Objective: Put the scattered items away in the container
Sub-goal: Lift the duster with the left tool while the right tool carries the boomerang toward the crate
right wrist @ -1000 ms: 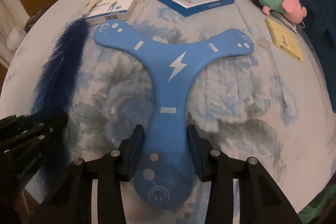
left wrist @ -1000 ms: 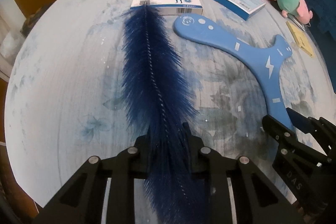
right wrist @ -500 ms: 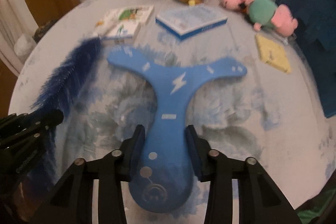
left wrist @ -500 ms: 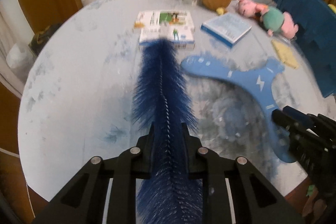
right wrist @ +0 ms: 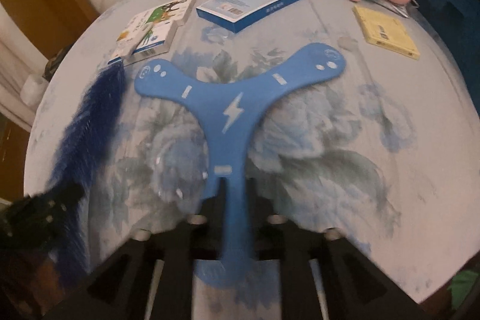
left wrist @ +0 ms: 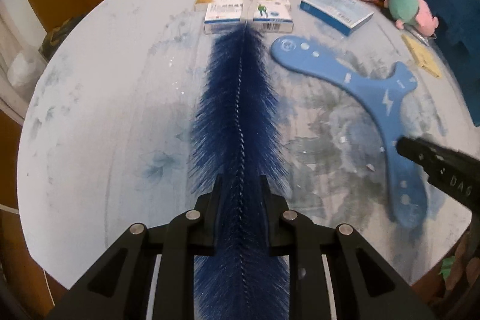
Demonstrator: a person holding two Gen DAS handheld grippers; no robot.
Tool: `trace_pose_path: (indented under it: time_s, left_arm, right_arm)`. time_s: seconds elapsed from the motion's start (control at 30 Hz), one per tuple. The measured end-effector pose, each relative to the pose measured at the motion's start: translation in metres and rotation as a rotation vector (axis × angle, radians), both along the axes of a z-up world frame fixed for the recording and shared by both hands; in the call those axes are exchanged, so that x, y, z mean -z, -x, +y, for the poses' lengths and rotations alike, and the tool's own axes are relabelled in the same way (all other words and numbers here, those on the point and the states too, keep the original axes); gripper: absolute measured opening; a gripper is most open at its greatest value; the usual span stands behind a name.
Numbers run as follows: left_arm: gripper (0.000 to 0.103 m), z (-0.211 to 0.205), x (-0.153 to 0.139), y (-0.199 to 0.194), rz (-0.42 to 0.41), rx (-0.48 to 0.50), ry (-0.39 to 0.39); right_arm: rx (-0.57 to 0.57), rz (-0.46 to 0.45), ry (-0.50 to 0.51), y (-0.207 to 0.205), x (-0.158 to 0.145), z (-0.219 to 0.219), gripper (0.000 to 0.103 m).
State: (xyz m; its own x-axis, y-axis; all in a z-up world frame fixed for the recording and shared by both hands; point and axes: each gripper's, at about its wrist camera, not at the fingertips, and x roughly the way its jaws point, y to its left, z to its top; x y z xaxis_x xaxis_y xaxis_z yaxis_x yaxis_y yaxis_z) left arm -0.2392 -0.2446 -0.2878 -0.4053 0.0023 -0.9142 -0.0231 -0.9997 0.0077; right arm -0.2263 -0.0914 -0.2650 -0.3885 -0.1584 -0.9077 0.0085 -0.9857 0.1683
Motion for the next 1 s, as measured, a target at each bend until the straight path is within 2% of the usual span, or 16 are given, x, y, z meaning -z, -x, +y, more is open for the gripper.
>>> trace_pose_path:
  time_s: [0.03,0.1,0.13,0.17,0.23,0.3,0.33,0.37,0.47,0.6,1.0]
  left_arm:
    - [0.02,-0.003,0.003,0.0,-0.005,0.0,0.006]
    - [0.031,-0.008,0.008,-0.001,-0.014,0.0,0.018]
    - [0.042,-0.009,0.009,0.0,0.002,-0.005,0.021]
    - [0.06,-0.004,0.012,0.006,0.004,-0.011,0.027]
    - [0.068,-0.001,0.017,0.014,0.021,-0.02,0.02]
    - [0.062,0.0,0.02,0.02,0.037,-0.021,-0.024]
    - [0.043,0.003,0.019,0.023,0.04,-0.015,-0.026]
    - [0.016,0.007,0.017,0.025,0.042,-0.009,-0.029]
    - [0.016,0.016,0.012,0.027,0.028,0.023,-0.028]
    - [0.016,0.024,-0.013,0.026,0.077,0.04,-0.041]
    - [0.016,0.019,-0.096,-0.001,0.217,0.117,-0.06]
  right_arm:
    - [-0.006,0.0,-0.006,0.006,0.004,-0.003,0.047]
    - [-0.018,0.018,-0.053,0.016,0.01,-0.012,0.047]
    - [-0.023,0.028,-0.078,0.021,0.012,-0.016,0.047]
    - [-0.029,0.038,-0.103,0.026,0.015,-0.02,0.048]
    - [-0.051,0.061,-0.158,0.032,0.017,-0.028,0.045]
    - [-0.07,0.081,-0.192,0.036,0.019,-0.033,0.043]
    - [-0.072,0.086,-0.192,0.036,0.019,-0.033,0.042]
    - [-0.074,0.091,-0.192,0.036,0.019,-0.033,0.042]
    - [-0.076,0.078,-0.181,0.034,0.017,-0.032,0.041]
    - [-0.059,0.104,-0.147,0.021,-0.003,-0.023,0.041]
    - [-0.011,0.219,-0.157,-0.009,-0.071,-0.007,0.041]
